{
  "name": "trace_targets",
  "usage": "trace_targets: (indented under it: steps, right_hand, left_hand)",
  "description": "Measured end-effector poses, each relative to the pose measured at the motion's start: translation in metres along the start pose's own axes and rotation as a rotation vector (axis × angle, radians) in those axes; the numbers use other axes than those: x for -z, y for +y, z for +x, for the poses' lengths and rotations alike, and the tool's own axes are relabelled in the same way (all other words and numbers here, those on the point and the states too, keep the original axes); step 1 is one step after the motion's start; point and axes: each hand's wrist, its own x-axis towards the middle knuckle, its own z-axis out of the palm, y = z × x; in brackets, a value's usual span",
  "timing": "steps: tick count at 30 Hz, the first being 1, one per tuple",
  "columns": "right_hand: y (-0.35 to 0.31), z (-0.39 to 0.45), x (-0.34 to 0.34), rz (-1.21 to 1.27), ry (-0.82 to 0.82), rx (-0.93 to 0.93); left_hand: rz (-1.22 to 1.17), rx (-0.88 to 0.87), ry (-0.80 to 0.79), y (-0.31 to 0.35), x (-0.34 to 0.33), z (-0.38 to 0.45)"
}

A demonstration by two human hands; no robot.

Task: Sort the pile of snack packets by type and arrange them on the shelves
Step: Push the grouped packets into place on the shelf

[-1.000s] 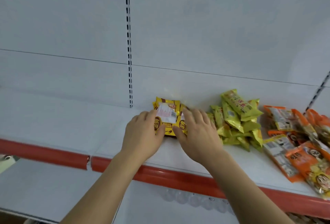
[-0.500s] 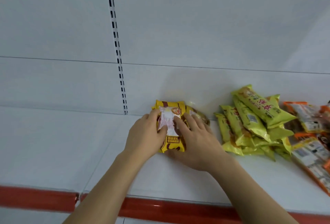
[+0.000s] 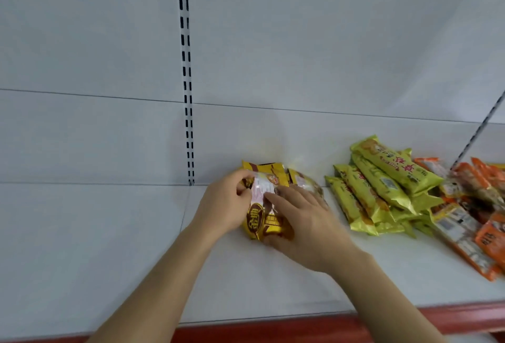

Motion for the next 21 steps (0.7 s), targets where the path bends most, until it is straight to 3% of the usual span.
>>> trace_targets:
  steps: [3,9,14,17,21]
  right_hand:
    - [-0.013,-0.002,0.001,-0.038,0.013,-0.010]
    - [-0.014,0.001,0.011,0.060,0.425,0.042]
    - [-0.011,0.008,0.024,0.065,0.607,0.153]
    - [-0.009,0.011,0.025,0.121,0.643,0.232]
    - [0.001,0.011,0.026,0.120,0.688,0.276]
  left_hand:
    - [-0.133,0.014,0.008,-0.006,0.009,0.002]
    - [-0.302,-0.031,0.018,-0.001,0.026,-0.008]
    - [0.042,-0.332,-0.054,-0.006,0.032,-0.008]
    - [0.103,-0.540,0.062,0.005,0.034,-0.004]
    - [0.103,-0.569,0.101,0.006,0.033,-0.004]
